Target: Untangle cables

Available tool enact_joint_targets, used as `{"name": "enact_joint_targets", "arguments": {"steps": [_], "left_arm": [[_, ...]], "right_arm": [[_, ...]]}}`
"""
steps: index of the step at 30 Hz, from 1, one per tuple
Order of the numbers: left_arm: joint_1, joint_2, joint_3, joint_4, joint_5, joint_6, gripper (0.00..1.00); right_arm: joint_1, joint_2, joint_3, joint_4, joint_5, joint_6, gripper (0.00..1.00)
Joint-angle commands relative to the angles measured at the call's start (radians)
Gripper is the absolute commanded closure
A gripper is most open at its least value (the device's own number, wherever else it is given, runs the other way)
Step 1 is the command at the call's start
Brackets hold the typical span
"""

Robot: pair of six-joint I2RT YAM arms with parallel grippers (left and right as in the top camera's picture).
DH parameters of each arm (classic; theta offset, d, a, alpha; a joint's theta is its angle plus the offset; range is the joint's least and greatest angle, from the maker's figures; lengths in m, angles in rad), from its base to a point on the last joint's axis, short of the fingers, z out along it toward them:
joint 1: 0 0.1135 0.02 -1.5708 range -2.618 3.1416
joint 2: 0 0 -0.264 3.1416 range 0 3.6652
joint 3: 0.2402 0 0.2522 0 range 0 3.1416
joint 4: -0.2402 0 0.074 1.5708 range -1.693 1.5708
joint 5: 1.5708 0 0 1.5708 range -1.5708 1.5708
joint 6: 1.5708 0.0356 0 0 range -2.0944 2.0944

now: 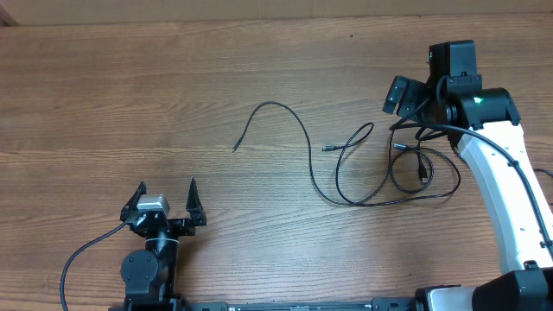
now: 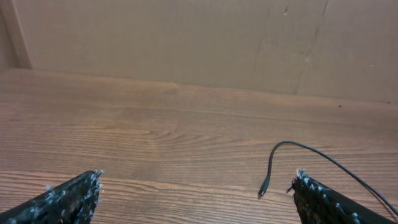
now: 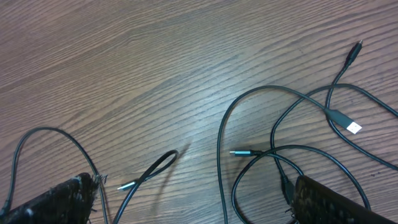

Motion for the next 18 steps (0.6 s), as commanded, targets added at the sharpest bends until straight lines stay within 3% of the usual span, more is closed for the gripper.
{"name": "enact_joint_targets", "arguments": {"steps": [1, 18], "left_arm": [[0.003, -0.011, -0.003, -0.002, 0.011, 0.012, 0.01], [0.003, -0.011, -0.003, -0.002, 0.011, 0.012, 0.0]], "right_arm": [[-0.001, -0.054, -0.002, 0.003, 0.006, 0.0, 0.0], [-0.001, -0.406, -0.002, 0.002, 0.006, 0.0, 0.0]]}}
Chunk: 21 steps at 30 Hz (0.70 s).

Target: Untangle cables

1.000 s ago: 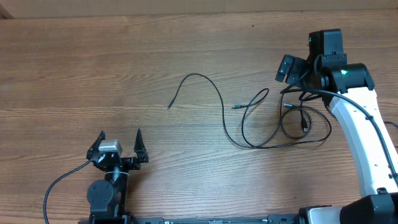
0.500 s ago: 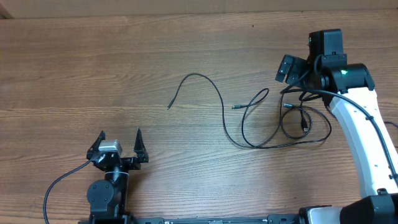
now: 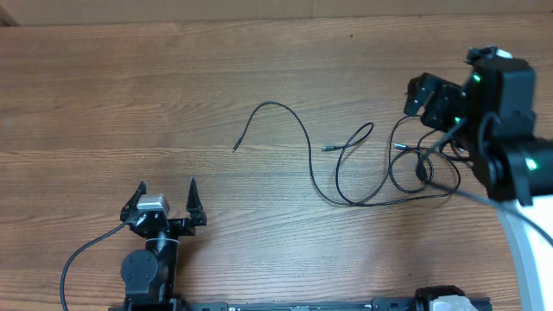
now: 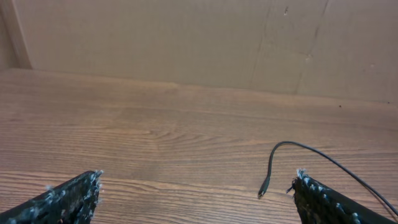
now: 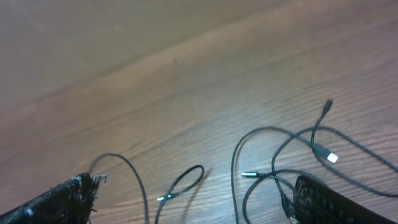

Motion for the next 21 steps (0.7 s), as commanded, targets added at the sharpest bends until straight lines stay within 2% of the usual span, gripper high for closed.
{"name": "enact_joint_targets", "arguments": {"steps": [1, 6, 10, 15, 21], "left_arm": [[0.003, -0.011, -0.003, -0.002, 0.011, 0.012, 0.01], [0.003, -0.011, -0.003, -0.002, 0.011, 0.012, 0.01], [0.003, -0.011, -0.003, -0.002, 0.011, 0.012, 0.0], [0.003, -0.011, -0.003, -0.002, 0.011, 0.012, 0.01], [0.003, -0.011, -0.003, -0.002, 0.011, 0.012, 0.0]], "right_arm": [[-0.001, -0.086, 0.0, 0.003, 0.006, 0.0, 0.0], [-0.001, -0.206, 0.0, 0.003, 0.008, -0.001, 0.0], [-0.001, -0.322, 0.0, 0.004, 0.137, 0.0, 0.0], [-0.001, -0.447, 0.0, 0.001, 0.154, 0.0, 0.0], [-0.001, -0.568, 0.0, -0.108, 0.154, 0.0, 0.0]]}}
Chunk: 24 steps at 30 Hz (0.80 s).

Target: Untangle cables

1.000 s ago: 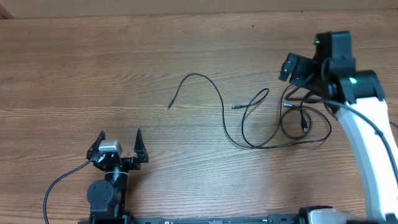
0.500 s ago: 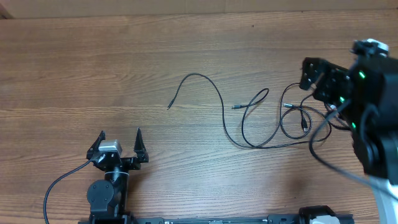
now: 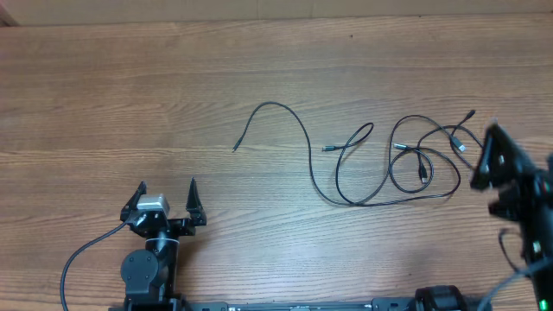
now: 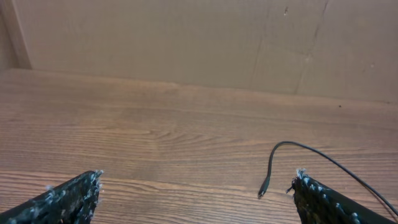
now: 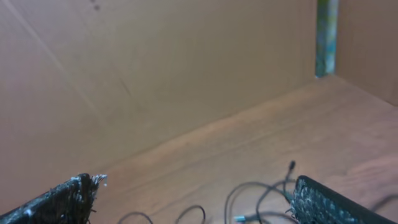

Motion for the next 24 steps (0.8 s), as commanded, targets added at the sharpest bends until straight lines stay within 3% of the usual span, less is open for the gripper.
{"name": "enact_joint_targets", "arguments": {"steps": [1, 13, 24], "left_arm": [[0.003, -0.011, -0.003, -0.002, 0.011, 0.012, 0.0], [0.003, -0.011, -0.003, -0.002, 0.011, 0.012, 0.0], [0.003, -0.011, -0.003, -0.002, 0.011, 0.012, 0.0]], "right_arm": [[-0.001, -0.051, -0.001, -0.048, 0.019, 0.0, 0.0], [-0.002, -0.223, -0.037, -0.103, 0.019, 0.0, 0.0], [-0.004, -0.456, -0.294, -0.052, 0.016, 0.0, 0.0]]}}
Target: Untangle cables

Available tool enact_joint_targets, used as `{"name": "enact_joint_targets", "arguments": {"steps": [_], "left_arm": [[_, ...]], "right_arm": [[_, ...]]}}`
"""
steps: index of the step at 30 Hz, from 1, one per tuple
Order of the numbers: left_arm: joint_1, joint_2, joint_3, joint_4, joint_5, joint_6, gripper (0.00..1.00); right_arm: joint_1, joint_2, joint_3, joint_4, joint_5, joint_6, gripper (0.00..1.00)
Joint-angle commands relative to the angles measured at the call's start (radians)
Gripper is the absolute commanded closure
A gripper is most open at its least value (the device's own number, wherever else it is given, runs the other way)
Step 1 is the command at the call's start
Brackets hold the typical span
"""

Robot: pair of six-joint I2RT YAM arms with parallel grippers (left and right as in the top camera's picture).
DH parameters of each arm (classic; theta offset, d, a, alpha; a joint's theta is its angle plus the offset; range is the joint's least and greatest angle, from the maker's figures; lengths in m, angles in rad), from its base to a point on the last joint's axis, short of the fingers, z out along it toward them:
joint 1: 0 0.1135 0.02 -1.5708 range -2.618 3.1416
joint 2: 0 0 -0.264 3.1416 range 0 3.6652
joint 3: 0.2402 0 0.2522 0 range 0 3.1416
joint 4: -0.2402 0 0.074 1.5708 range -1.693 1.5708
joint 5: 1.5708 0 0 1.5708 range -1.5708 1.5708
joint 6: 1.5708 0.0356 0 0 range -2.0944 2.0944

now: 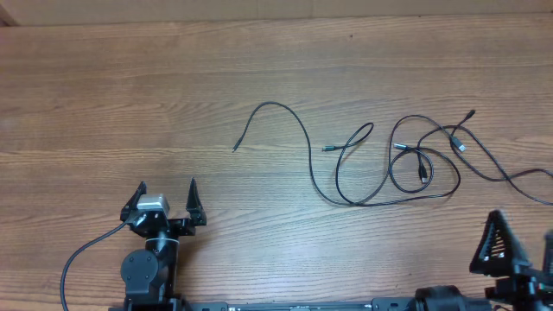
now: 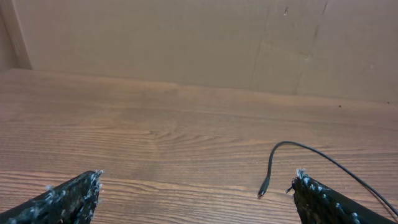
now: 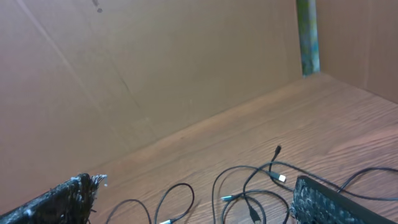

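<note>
Thin black cables lie on the wooden table. One long cable (image 1: 298, 130) runs from a plug end (image 1: 234, 149) through an arch to a small loop (image 1: 356, 138). It joins a tangle of crossing loops (image 1: 423, 164) with several plugs, also seen as the tangle (image 3: 261, 190) in the right wrist view. A strand (image 1: 510, 177) trails off to the right edge. My left gripper (image 1: 166, 199) stands open near the front edge, the plug end (image 2: 264, 185) lying ahead of it. My right gripper (image 3: 196, 186) is open at the front right corner, short of the tangle, holding nothing.
Brown cardboard walls (image 2: 186, 37) close off the back of the table. A green upright strip (image 3: 306, 37) stands at the far right corner. Bare wood (image 1: 130, 86) covers the left half.
My right arm has moved from the right edge beside the tangle to the front right corner. The strand trailing right now shows. My left gripper and the cables lie as before.
My right gripper was open, low over the tangle at the back right. Then it was higher and further right, then at the right edge, and now at the front right corner. It held nothing throughout. The left arm stayed still.
</note>
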Motion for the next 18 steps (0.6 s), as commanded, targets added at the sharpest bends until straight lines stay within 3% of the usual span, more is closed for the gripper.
{"name": "enact_joint_targets", "arguments": {"steps": [1, 8, 13, 18], "left_arm": [[0.003, -0.011, -0.003, -0.001, 0.011, 0.012, 0.01], [0.003, -0.011, -0.003, -0.001, 0.011, 0.012, 0.01], [0.003, -0.011, -0.003, -0.001, 0.011, 0.012, 0.0], [0.003, -0.011, -0.003, -0.001, 0.011, 0.012, 0.01]], "right_arm": [[-0.003, -0.073, -0.082, 0.028, 0.002, 0.0, 0.0], [-0.006, -0.24, -0.279, 0.175, -0.023, -0.001, 0.0], [-0.006, -0.246, -0.357, 0.278, -0.023, -0.002, 0.0], [-0.006, -0.246, -0.487, 0.598, -0.032, -0.043, 0.0]]}}
